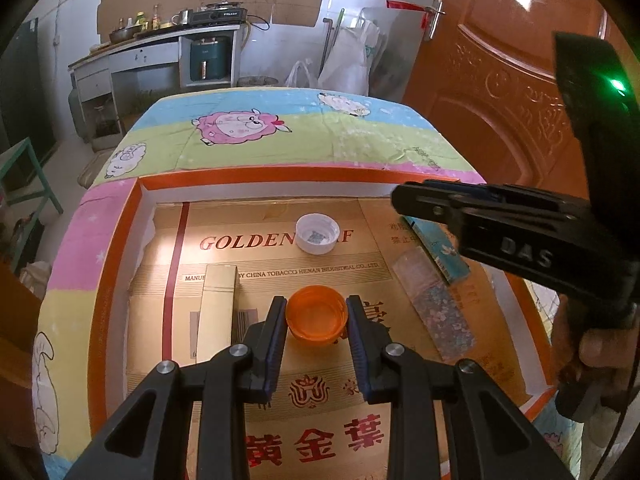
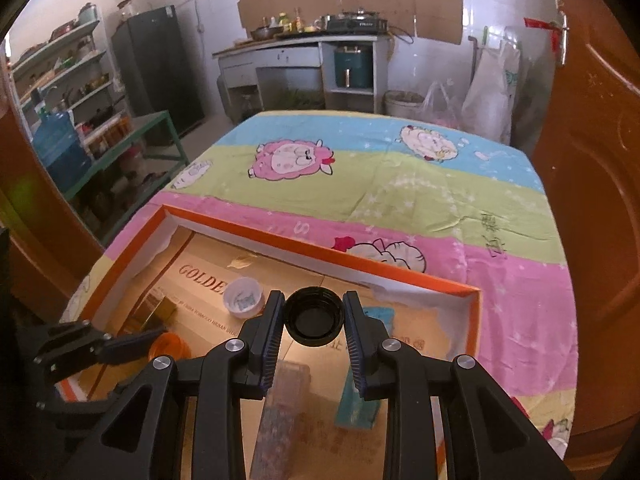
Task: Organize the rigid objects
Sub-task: 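Lower both held caps down into the tray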
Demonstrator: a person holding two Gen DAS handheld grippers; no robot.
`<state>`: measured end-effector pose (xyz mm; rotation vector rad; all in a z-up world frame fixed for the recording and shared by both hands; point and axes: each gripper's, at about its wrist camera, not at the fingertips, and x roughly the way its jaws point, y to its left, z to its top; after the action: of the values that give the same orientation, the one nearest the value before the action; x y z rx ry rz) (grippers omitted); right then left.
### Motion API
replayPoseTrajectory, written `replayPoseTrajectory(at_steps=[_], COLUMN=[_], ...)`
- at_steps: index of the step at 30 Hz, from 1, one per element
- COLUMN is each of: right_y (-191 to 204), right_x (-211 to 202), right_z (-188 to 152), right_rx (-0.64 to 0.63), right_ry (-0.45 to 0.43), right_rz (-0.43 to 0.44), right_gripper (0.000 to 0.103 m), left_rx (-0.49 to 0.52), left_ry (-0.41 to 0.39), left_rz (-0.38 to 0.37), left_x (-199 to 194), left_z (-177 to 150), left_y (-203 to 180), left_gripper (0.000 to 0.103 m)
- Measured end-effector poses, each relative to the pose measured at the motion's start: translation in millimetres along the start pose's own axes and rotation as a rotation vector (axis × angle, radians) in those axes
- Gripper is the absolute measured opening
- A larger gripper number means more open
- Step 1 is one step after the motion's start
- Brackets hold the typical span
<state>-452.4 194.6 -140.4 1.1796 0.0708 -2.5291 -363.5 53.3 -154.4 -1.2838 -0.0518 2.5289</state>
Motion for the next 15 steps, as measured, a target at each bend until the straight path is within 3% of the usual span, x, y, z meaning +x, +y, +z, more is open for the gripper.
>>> replayPoseTrajectory(at_steps=[15], right_y=[2.4], right_x=[41.1], right_z=[10.7], right_rx=[0.013], right_ry=[0.091], right_rz=[0.001], right_gripper=[0.03], left_rx=[0.01], left_ry=[0.012], left_rz=[-0.009], left_x=[7.3], left_z=[-1.4], left_y=[0.2], left_gripper=[0.03])
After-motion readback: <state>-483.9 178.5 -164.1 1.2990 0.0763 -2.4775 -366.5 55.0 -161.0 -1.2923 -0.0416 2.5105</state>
